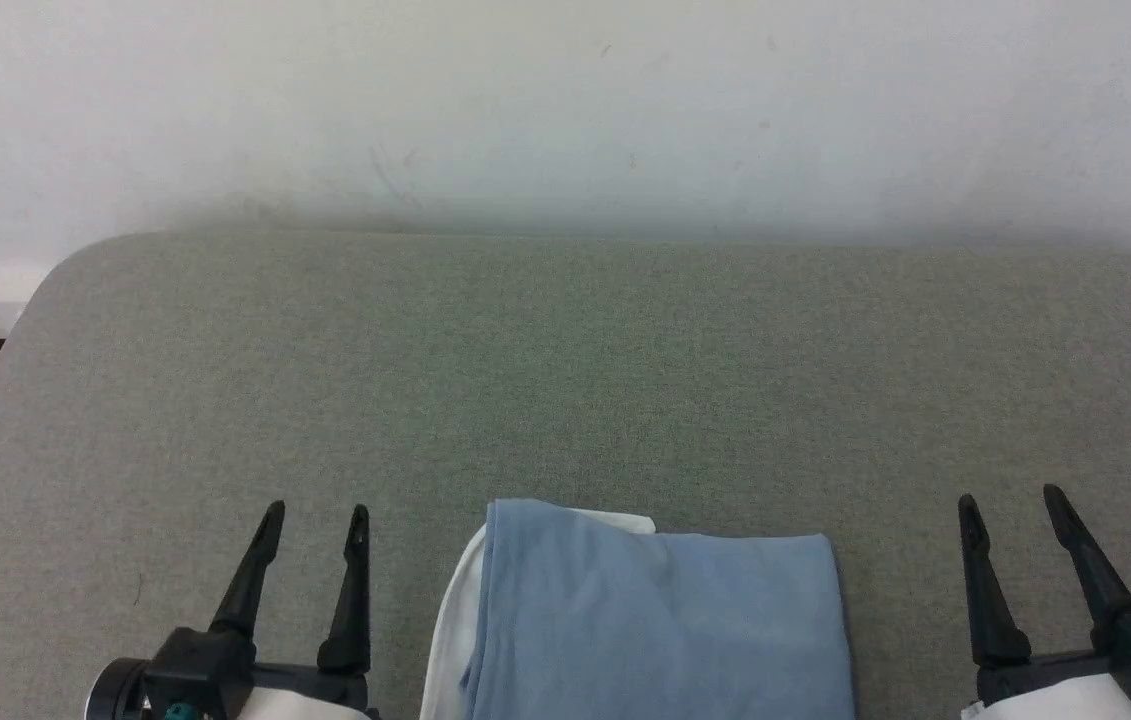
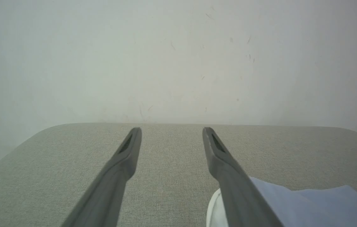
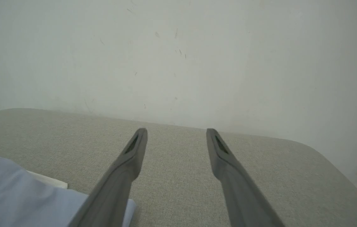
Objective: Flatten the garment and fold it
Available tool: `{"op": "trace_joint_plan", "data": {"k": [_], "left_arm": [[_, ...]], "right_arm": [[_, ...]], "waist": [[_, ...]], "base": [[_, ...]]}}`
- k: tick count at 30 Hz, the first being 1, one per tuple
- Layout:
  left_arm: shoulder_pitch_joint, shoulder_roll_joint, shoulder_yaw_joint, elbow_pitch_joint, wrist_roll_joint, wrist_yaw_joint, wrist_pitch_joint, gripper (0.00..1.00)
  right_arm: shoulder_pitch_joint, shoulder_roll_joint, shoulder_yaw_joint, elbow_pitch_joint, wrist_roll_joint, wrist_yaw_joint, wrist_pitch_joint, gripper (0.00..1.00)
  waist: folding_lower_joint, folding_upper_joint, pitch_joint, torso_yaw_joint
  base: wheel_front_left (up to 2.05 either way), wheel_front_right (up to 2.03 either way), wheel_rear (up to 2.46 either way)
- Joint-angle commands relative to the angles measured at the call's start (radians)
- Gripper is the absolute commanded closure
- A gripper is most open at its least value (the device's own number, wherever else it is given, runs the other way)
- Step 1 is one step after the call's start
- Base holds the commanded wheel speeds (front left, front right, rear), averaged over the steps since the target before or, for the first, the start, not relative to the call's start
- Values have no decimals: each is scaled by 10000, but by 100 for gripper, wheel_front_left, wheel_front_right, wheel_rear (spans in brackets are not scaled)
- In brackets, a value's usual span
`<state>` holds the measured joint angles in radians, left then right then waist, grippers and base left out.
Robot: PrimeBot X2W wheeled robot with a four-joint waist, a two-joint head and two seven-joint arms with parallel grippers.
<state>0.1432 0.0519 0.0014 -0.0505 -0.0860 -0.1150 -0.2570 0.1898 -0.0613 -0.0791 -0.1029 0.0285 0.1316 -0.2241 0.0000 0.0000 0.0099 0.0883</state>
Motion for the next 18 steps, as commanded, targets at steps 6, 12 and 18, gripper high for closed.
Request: {"op": "trace_joint_plan", "data": {"k": [6,12,18], "left_arm": [[-12,-16,-94,-13,96,-50,-47,0],[-27,-16,-188,2,79,-27,-47,0],[-164,-16,-297,79,60,-36,-47,0]], "right_arm": [[70,-94,115,18,-148,-9,401,0],[241,-1041,1283,385,1575,-9,2507,0],[187,-1681,2228,692,4008,-9,4477,0]], "waist": [[0,0,58,66],[0,0,280,186],[0,0,591,389]], "base": [[0,0,0],[0,0,0],[0,0,0]]}}
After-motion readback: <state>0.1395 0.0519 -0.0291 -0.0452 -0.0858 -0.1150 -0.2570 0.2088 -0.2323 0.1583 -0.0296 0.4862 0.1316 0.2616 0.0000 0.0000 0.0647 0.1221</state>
